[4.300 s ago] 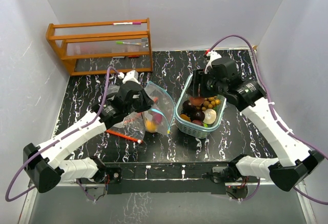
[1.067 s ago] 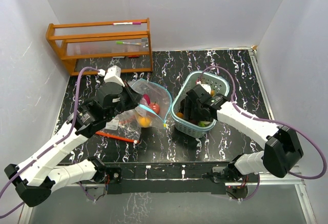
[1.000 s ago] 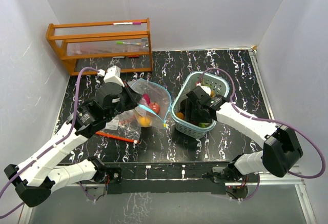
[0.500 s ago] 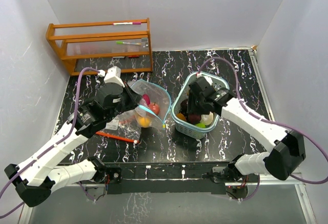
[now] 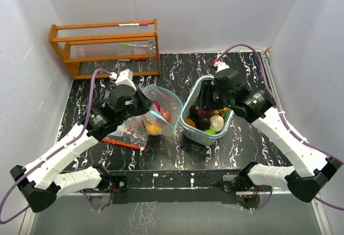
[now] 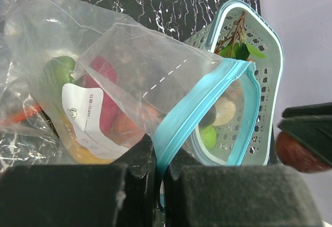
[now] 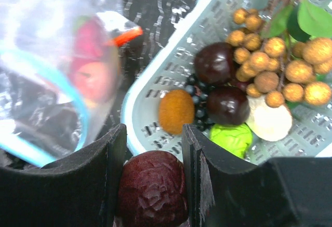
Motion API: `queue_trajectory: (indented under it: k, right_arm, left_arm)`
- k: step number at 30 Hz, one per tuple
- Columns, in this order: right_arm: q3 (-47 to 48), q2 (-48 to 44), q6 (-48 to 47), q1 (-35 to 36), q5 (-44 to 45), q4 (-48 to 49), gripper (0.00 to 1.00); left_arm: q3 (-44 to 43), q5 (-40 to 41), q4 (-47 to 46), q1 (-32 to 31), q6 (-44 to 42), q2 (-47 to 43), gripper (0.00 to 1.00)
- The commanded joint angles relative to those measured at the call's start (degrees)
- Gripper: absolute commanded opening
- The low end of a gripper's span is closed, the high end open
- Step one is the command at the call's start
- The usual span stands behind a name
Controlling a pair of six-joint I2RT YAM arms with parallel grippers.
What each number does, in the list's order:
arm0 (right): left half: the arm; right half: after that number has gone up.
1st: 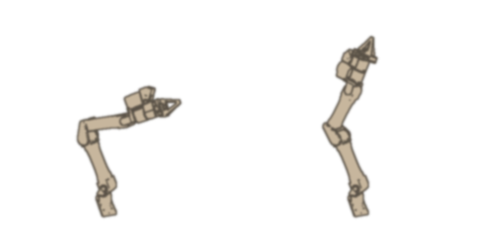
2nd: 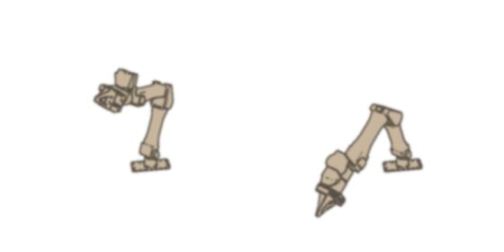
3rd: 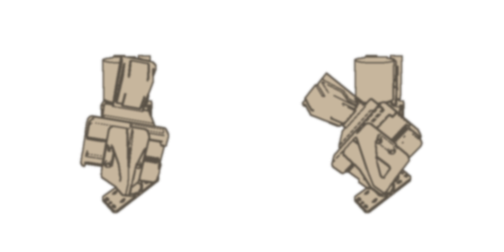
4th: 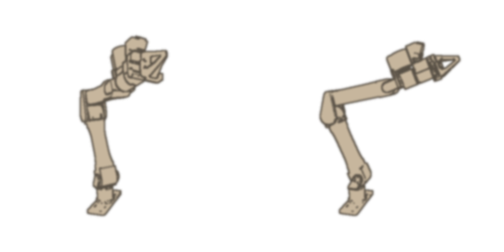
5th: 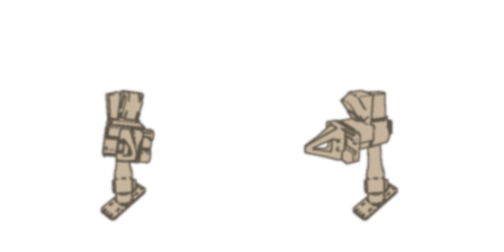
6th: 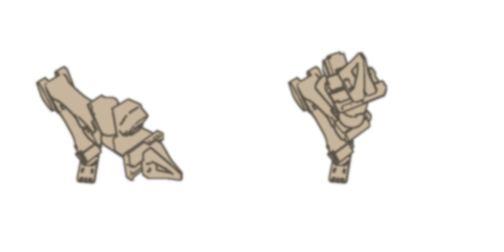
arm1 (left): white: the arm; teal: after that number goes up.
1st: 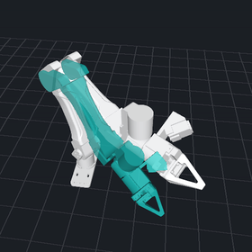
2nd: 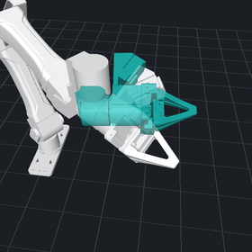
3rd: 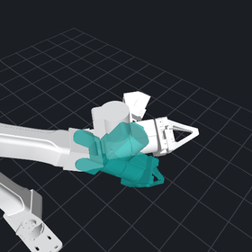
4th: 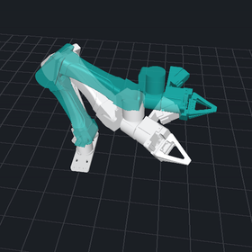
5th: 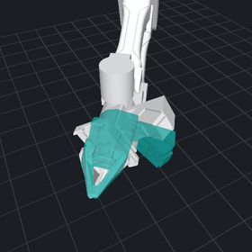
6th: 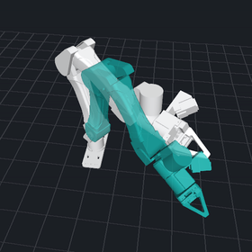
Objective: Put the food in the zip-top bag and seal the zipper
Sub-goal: Pick up the fake fruit from the bin, then place the fake fruit in the zipper food storage bag.
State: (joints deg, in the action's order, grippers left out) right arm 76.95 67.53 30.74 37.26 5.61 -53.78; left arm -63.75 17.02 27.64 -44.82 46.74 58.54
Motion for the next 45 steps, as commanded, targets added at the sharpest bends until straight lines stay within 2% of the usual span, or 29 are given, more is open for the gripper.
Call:
queue_trajectory:
  k: [1, 10, 16, 27, 31, 38, 42, 45]
  right_arm:
    - [5.34, -4.53, -3.64, -0.13, -9.19, 9.40, 0.26]
    - [4.34, -0.39, -2.97, -0.14, -22.35, 25.43, 0.26]
    - [1.81, 4.05, -1.56, 0.07, -26.32, 32.72, 0.24]
    - [0.04, 7.14, -1.39, 3.33, -24.34, 36.27, 0.24]
    - [-0.34, 8.10, -1.82, 5.20, -19.54, 35.97, 0.25]
    - [-1.07, 10.19, -3.27, 7.47, -9.89, 36.91, 0.33]
    - [-0.29, 10.74, -3.41, 7.72, -7.99, 36.59, 0.54]
    - [0.39, 10.17, -3.54, 7.84, -7.55, 35.91, 0.62]
  left_arm:
    - [-0.38, -2.43, -2.86, 0.25, 0.28, 1.83, 0.00]
    - [-1.78, -5.49, -4.36, 0.26, 0.54, 4.82, 0.00]
    - [-2.42, -6.01, -4.35, 0.26, 0.47, 5.08, 0.00]
    - [-2.76, -6.71, -5.04, 0.26, 0.41, 5.68, 0.00]
    - [-3.26, -7.46, -5.14, 0.26, 0.86, 5.80, 0.00]
    - [-3.70, -8.30, -5.05, 0.26, 1.34, 4.95, 0.00]
    - [-3.84, -7.70, -4.20, 0.26, 1.34, 4.34, 0.00]
    - [-3.46, -7.34, -4.03, 0.26, 1.34, 3.91, 0.00]
